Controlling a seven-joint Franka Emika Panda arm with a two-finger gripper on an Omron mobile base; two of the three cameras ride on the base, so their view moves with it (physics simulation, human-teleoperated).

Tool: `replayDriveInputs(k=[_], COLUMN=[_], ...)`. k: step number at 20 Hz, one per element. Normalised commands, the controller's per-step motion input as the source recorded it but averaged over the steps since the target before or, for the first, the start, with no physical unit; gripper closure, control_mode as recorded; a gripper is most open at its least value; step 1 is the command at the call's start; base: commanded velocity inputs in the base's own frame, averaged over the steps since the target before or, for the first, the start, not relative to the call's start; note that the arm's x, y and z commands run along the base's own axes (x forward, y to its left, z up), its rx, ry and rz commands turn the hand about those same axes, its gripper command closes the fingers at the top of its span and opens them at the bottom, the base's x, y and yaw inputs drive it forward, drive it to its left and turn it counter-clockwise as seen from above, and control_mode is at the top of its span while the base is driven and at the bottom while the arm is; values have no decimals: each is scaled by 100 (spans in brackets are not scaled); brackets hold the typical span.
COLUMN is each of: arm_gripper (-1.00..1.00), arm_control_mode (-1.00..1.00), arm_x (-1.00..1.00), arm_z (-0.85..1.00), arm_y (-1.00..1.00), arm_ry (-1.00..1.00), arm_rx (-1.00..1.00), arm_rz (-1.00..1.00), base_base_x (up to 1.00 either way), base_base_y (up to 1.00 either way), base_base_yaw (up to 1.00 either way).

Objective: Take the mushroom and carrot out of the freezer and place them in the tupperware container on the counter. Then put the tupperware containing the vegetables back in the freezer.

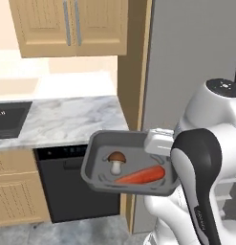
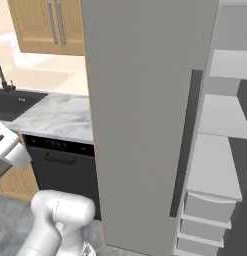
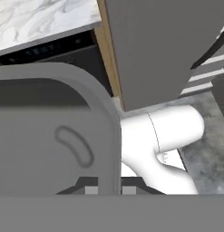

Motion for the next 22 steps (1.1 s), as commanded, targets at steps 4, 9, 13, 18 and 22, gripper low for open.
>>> replayDriveInputs(k=[4,9,13,18,22], arm_gripper=[100,100,100,100,100], arm_control_mode=[100,100,100,100,100], arm_x=[0,0,0,0,0], arm_z=[0,0,0,0,0], arm_y=[0,0,0,0,0], arm_ry=[0,0,0,0,0], arm_rx=[0,0,0,0,0], arm_rz=[0,0,0,0,0], base_base_x=[30,31,38,34,24], base_base_y=[-54,-56,-49,-49,-57], base_base_yaw=[0,-1,-7,-9,-8])
